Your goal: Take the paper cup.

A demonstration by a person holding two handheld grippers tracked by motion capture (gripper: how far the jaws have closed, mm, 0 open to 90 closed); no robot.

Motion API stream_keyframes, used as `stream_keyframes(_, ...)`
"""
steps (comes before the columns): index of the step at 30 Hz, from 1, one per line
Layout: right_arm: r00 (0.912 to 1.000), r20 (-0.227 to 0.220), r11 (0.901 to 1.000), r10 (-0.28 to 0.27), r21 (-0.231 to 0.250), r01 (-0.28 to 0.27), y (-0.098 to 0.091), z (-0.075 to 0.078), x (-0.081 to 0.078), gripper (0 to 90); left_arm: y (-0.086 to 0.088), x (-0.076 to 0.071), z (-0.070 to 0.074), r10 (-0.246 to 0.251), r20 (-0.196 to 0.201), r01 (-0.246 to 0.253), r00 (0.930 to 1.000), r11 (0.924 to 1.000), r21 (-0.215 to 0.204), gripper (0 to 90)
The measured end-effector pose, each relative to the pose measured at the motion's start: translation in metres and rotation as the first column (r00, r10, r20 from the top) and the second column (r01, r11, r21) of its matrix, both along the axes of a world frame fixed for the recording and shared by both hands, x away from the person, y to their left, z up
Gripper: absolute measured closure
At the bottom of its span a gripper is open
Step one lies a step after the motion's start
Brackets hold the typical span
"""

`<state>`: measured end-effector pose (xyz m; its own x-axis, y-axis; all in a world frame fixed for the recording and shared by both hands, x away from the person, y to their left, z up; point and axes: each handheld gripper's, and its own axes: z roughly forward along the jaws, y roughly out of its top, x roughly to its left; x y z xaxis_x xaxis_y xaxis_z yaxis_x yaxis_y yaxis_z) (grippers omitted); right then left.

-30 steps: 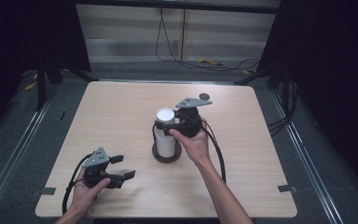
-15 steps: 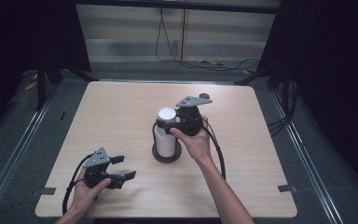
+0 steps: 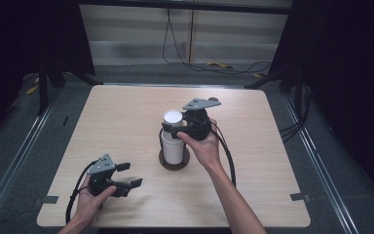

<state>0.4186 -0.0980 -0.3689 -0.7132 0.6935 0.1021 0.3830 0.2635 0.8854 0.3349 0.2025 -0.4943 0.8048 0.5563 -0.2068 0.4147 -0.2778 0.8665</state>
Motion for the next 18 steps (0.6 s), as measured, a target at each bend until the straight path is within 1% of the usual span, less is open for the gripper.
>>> stream_keyframes(2,1.0,0.003,1.0,0.002,-0.004,-0.002,0.0,0.002,0.001,32.2,0.0,0.0,0.0,-0.001,0.0,0.001,1.0,1.0,0.002,19.2)
stream_keyframes(4,1.0,0.005,1.0,0.004,0.008,-0.004,0.0,0.004,0.0,32.3,0.0,-0.001,0.0,-0.001,0.001,0.001,1.0,1.0,0.003,19.2)
stream_keyframes(6,0.9999,0.014,1.0,0.003,0.006,-0.003,0.0,0.007,-0.001,32.4,0.0,-0.001,0.0,0.001,0.001,-0.001,1.0,1.0,0.002,19.2)
stream_keyframes(9,0.9998,0.019,0.9999,-0.006,0.011,0.006,-0.002,0.008,-0.001,32.6,0.0,-0.001,0.0,0.004,-0.001,-0.004,1.0,1.0,0.001,19.2)
stream_keyframes(10,0.9997,0.02,0.9998,-0.013,0.016,0.013,-0.003,0.009,-0.001,32.7,0.0,-0.001,0.0,0.004,-0.001,-0.004,1.0,1.0,0.002,19.2)
stream_keyframes(12,0.9997,0.02,0.9996,-0.01,0.027,0.009,-0.004,0.01,-0.001,32.9,0.0,-0.001,0.0,-0.002,0.0,0.002,1.0,1.0,0.003,19.2)
stream_keyframes(13,0.9997,0.022,0.9997,-0.009,0.024,0.009,-0.004,0.01,-0.002,33.0,-0.001,-0.001,0.0,0.0,-0.003,0.0,1.0,1.0,0.001,19.3)
stream_keyframes(14,0.9996,0.027,0.9994,-0.007,0.034,0.006,-0.004,0.011,-0.002,33.1,-0.001,0.0,-0.001,-0.001,-0.004,0.001,1.0,1.0,-0.002,19.3)
stream_keyframes(17,0.9996,0.029,0.9994,-0.005,0.036,0.004,-0.004,0.013,-0.002,33.1,-0.002,0.0,-0.001,-0.004,-0.004,0.004,1.0,1.0,0.004,19.2)
stream_keyframes(18,0.9995,0.031,0.9988,-0.003,0.049,0.001,-0.004,0.014,-0.002,33.2,-0.002,0.0,-0.001,-0.004,-0.004,0.004,1.0,1.0,0.003,19.3)
